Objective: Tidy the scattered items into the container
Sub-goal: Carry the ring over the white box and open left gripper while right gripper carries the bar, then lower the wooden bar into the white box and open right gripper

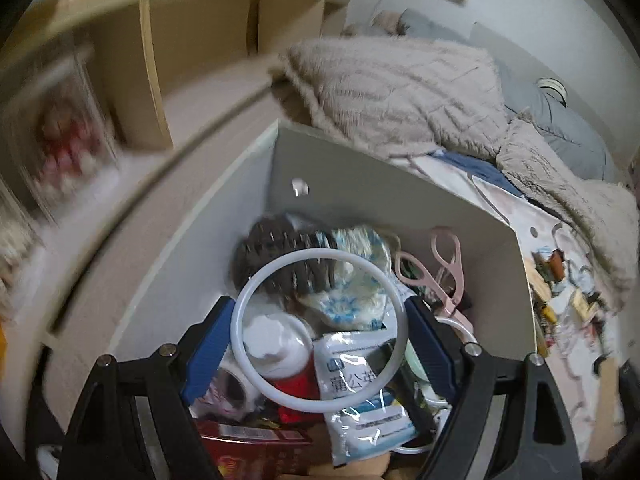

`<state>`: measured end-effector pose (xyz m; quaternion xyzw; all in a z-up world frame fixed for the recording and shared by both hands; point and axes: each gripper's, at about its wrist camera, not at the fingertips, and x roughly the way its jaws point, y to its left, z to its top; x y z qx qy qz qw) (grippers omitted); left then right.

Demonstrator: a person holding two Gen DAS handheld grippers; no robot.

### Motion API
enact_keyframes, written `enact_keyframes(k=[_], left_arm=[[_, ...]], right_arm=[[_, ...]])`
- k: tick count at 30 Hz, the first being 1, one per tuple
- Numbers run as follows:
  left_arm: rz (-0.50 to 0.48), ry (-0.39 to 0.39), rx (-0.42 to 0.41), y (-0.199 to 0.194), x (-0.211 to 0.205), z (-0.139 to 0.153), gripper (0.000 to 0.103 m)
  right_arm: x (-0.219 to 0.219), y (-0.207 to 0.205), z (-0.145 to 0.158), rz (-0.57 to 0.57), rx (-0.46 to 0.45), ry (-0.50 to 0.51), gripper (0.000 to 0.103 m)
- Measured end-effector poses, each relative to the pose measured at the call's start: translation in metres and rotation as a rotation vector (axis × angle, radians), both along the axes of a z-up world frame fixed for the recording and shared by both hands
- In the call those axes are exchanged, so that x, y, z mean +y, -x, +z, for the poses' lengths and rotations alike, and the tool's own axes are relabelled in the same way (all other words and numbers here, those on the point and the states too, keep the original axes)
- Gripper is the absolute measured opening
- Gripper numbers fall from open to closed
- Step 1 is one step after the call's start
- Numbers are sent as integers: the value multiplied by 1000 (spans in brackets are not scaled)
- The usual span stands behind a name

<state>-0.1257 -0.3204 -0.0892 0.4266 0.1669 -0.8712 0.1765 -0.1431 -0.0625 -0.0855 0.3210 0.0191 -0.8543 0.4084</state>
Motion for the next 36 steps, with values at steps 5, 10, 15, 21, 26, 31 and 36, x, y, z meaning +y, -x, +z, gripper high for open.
enact_keyframes(k=[5,10,15,21,26,31,36], left_arm=[[24,-69,-59,5,-12,-10,85],[45,-123,-112,6,-20,-21,85],[72,-140,-135,5,-24,-24,85],[75,-165,-146,4,-28,-29,87],[63,-168,-127,2,-26,-27,91],[68,-135,-68,-2,-21,-18,91],[65,-24,-6,-8,-8,-2,91]], right_arm=[[-3,3,-5,5,-13,-6,100],[-7,5,-4,8,-13,-15,100],[-11,7,-3,16,-10,-28,100],[-15,11,-1,35,7,-35,100],[-25,17,-1,60,3,-40,100],[-48,26,-3,105,21,-99,100],[-71,48,-4,118,29,-159,100]])
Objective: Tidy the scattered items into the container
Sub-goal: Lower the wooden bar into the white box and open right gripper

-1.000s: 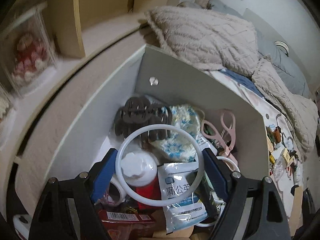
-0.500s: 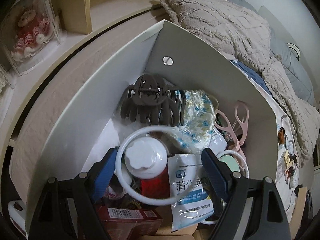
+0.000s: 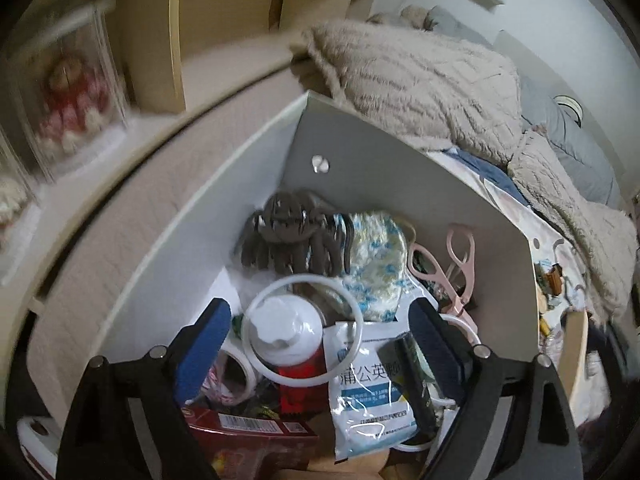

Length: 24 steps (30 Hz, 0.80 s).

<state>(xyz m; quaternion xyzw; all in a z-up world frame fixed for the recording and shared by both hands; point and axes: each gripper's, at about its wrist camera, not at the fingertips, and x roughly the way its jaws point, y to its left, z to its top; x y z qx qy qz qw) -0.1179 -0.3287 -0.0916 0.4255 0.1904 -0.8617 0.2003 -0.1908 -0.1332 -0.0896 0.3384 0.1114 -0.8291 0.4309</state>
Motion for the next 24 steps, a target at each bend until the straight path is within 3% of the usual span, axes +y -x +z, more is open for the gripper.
enact_keyframes(k=[4,11,18,24], left_arm=[[6,-6,29,-4,-4,2,91],[14,-38,64,-9,-9,3,91],[11,-42,52,-8,-8,1,91],[10,-41,46,-7,-8,0,91]], right_arm=[[-20,21,0,66,-50,-36,100],[-43,39,-2,168,-34,-145,100],[-54,42,-21,267,64,-395,100],[-56,38,-29,306,106,-506,99]])
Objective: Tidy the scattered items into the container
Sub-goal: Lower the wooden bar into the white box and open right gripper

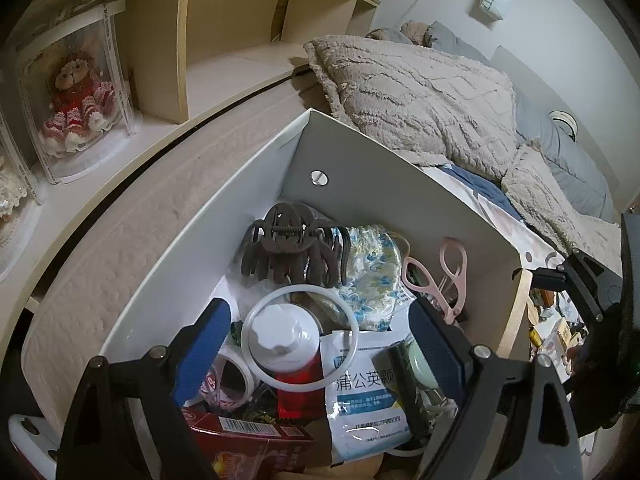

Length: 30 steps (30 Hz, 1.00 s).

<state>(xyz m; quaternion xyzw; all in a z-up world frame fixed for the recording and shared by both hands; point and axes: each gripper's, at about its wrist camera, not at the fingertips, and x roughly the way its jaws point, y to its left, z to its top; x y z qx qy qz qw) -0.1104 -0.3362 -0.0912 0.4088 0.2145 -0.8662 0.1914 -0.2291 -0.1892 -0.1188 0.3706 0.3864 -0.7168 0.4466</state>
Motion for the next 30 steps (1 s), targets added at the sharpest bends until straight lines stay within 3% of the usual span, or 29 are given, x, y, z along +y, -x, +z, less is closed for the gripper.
enact_keyframes(k=[4,9,19,30], left_arm=[[-1,1,-3,0,0,-1,91],[-3,4,-6,0,1,-1,91],[-3,5,-6,0,1,-1,91],[-17,46,-5,-2,7,1,91]], right_arm=[[4,6,4,-47,38,-6,100],[10,14,10,-93,5,27,103],[18,1,18,-76,-5,106,103],[42,-14,41,-159,-62,350,103]])
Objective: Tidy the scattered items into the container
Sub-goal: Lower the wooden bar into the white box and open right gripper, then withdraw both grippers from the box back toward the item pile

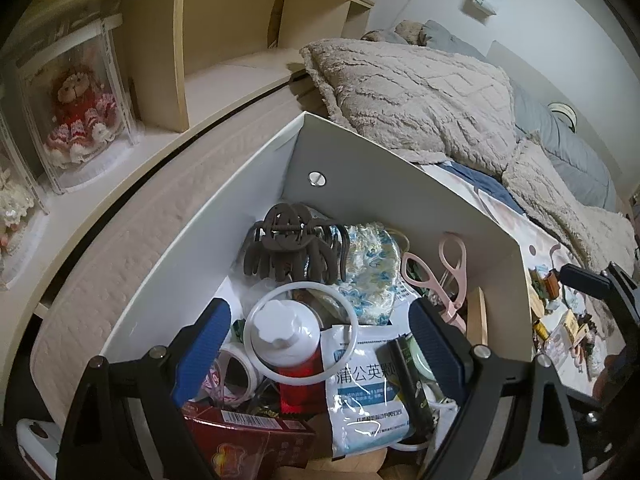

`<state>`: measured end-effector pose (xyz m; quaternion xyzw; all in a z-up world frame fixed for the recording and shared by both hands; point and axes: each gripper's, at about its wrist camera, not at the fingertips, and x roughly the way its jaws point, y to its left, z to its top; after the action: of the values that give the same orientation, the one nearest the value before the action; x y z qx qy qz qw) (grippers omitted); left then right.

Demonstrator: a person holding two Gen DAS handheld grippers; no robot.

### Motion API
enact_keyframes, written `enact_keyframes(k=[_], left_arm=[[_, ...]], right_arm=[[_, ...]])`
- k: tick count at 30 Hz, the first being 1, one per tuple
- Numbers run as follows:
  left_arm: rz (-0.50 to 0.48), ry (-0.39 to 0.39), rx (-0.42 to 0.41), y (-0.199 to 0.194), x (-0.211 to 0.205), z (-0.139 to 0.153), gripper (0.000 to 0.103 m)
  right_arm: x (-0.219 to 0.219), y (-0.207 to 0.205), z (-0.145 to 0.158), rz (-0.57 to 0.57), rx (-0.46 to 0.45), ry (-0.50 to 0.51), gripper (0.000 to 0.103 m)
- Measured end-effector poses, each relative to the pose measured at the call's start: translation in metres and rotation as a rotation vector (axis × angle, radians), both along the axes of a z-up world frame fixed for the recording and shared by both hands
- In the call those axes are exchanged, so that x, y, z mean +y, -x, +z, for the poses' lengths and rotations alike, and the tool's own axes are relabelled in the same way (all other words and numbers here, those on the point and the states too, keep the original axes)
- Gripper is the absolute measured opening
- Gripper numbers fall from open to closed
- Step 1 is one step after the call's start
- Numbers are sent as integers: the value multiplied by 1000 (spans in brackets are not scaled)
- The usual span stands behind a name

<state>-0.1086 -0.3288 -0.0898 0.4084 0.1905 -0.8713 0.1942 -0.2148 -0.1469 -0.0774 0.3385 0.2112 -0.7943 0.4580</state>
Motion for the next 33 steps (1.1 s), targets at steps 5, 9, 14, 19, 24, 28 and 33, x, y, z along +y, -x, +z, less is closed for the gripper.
enact_keyframes(k=[5,9,14,19,24,28,33], left_arm=[[-30,23,1,-2,11,4,91],[-51,49,30,-6,24,13,91],[-77,93,76,-10,41,27,92],[-102,148,112,-15,56,38,103],[-131,190,140,-18,72,49,103],[-168,213,150,-16,90,54,103],[-207,224,155,-8,110,60,103]], right_arm=[[14,-7,4,-31,-7,66,103],[28,-16,7,-59,7,114,103],[50,-22,11,-136,46,113,103],[80,-21,17,-221,61,130,103],[111,-23,25,-288,54,154,103],[138,-26,31,-344,58,164,103],[172,-31,35,-422,100,151,103]])
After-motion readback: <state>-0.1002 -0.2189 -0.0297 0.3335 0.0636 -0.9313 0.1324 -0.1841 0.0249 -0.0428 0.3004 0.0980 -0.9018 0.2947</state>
